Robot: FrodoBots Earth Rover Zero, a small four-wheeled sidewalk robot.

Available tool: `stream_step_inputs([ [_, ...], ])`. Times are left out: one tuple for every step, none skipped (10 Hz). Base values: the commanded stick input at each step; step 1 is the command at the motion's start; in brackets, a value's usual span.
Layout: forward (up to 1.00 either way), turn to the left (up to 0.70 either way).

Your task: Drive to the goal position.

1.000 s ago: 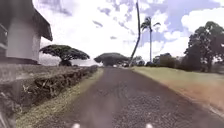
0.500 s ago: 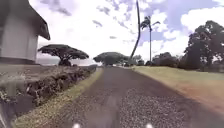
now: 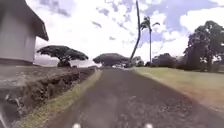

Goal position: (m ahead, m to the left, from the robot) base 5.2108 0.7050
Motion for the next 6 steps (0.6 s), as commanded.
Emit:
stream_step_inputs([
  [0.70, 0.00],
  [0.70, 0.00],
  [0.70, 0.00],
  [0.70, 0.00],
  [0.70, 0.00],
  [0.70, 0.00],
])
